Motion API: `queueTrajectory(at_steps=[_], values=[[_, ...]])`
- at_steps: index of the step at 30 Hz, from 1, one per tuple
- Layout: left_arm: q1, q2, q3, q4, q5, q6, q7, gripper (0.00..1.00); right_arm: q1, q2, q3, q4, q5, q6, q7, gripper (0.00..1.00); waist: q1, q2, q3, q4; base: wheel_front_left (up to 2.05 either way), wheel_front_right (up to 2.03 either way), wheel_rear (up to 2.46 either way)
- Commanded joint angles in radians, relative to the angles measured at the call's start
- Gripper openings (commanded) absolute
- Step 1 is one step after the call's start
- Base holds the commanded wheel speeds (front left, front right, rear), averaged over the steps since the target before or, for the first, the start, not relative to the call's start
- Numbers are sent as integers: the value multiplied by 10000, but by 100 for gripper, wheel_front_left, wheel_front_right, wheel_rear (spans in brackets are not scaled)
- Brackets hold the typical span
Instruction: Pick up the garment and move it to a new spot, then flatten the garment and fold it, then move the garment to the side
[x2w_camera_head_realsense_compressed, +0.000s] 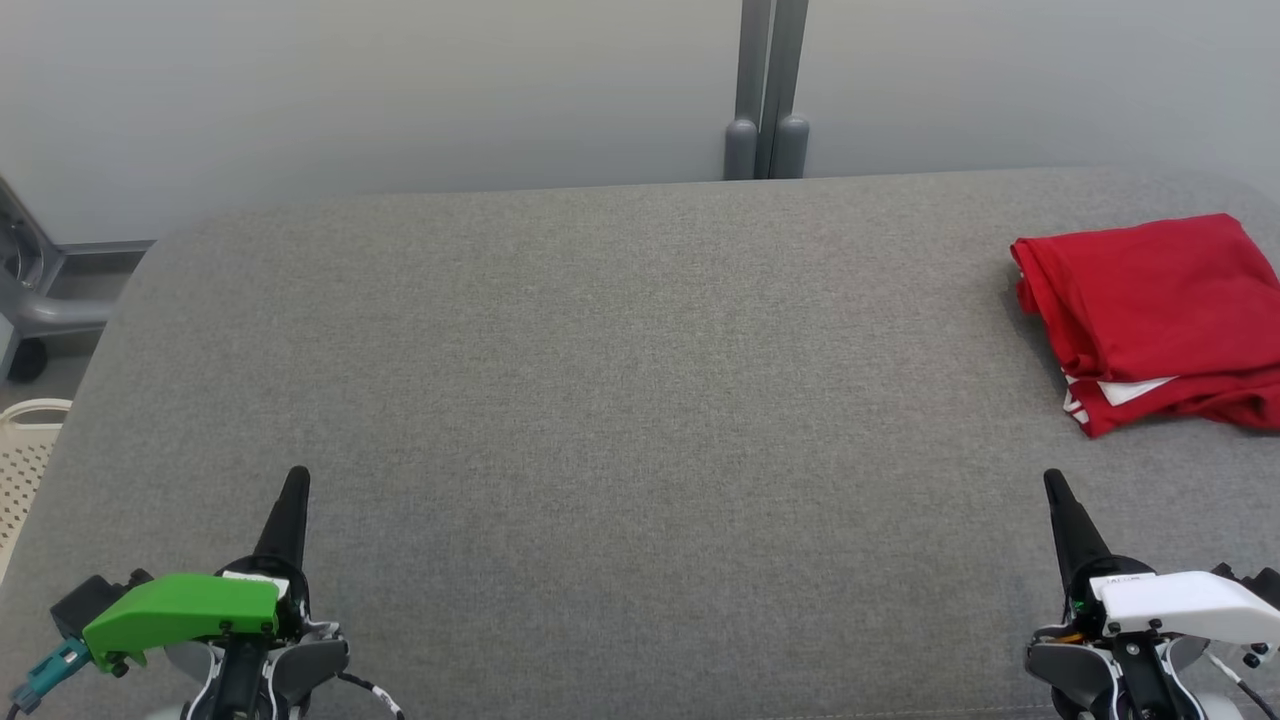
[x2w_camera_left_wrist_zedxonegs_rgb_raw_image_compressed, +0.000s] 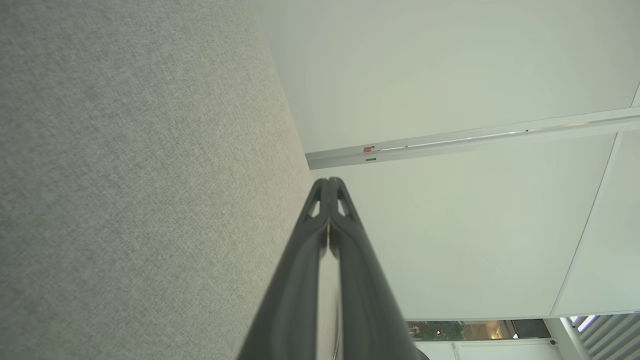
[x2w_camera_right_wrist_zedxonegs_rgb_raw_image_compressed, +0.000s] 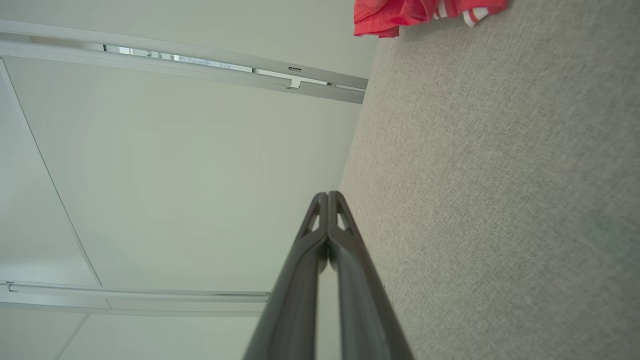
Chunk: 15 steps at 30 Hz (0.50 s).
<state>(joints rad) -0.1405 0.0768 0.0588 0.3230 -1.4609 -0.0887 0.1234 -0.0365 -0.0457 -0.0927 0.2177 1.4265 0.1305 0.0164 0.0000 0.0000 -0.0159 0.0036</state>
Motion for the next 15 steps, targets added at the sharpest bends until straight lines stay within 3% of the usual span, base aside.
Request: queueTrajectory(at_steps=[1, 15], values=[[-250, -18, 90, -35, -209, -101, 77, 0, -138, -60, -46, -116, 232, 5, 63, 0, 0, 0, 9, -2, 0, 0, 0], [-445, -165, 366, 22, -918, -292, 387, 0, -113, -63, -143, -280, 1206, 4, 175, 0, 0, 0, 108, -22, 0, 0, 0]])
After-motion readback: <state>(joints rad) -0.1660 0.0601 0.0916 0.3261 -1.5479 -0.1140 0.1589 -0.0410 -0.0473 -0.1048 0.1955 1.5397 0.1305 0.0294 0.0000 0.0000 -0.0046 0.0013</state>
